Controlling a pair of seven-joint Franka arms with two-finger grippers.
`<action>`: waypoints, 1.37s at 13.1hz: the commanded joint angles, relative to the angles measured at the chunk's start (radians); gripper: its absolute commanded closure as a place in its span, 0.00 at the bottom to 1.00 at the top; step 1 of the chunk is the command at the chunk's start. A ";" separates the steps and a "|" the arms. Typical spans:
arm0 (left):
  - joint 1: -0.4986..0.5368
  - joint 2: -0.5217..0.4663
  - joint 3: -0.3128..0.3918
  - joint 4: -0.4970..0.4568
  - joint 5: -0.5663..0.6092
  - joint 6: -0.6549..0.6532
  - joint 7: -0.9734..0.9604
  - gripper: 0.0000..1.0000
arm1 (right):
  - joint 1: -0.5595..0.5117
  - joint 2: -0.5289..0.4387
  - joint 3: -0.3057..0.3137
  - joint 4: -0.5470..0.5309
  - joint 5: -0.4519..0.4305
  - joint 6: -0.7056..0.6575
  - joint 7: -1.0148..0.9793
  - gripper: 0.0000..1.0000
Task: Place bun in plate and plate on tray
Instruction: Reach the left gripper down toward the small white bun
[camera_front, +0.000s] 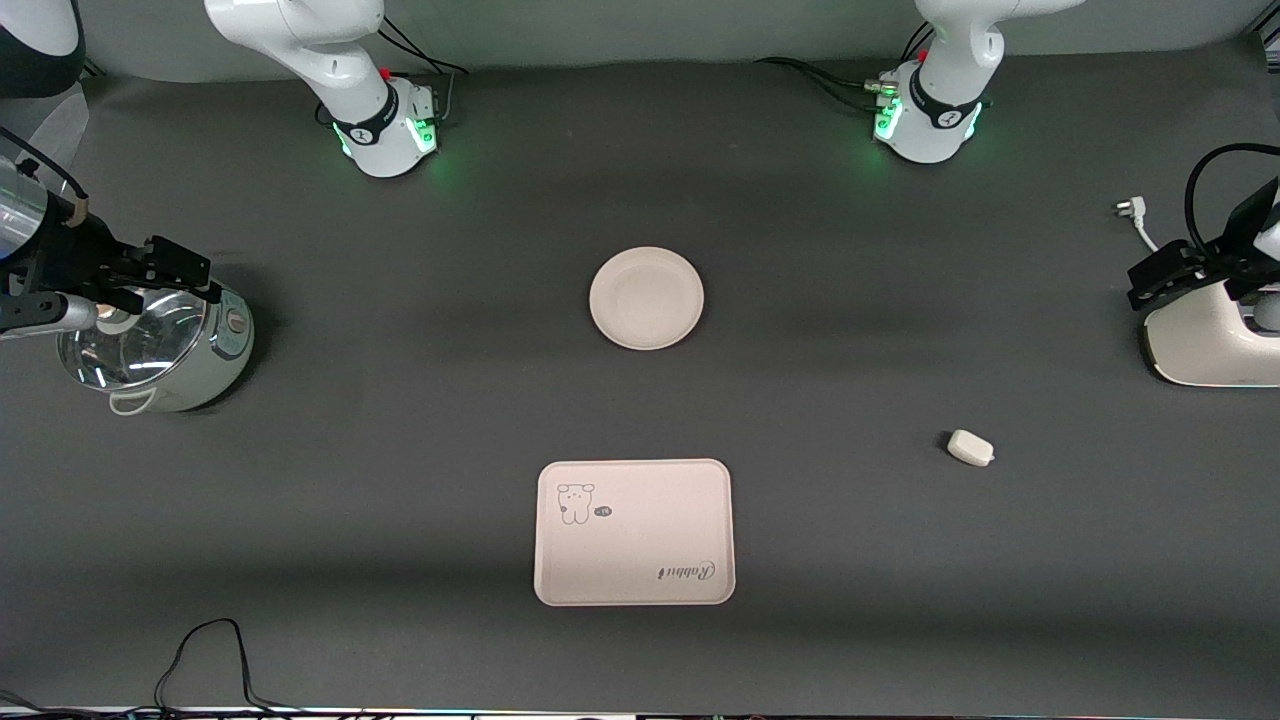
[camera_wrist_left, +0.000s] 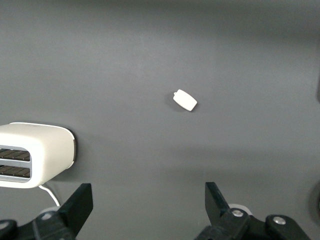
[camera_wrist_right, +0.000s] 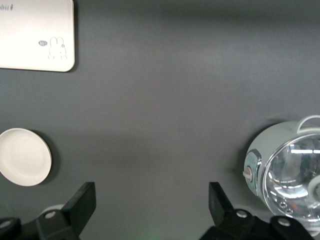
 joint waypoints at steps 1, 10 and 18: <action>0.007 0.026 -0.004 0.026 -0.011 -0.009 0.042 0.00 | -0.005 0.015 0.002 0.035 -0.005 -0.047 0.004 0.00; -0.025 0.520 -0.004 -0.039 0.003 0.400 -0.138 0.00 | -0.006 0.020 -0.004 0.067 -0.009 -0.047 0.005 0.00; -0.042 0.623 -0.002 -0.131 0.017 0.590 -0.232 0.65 | -0.012 0.087 -0.004 0.159 -0.017 -0.070 0.042 0.00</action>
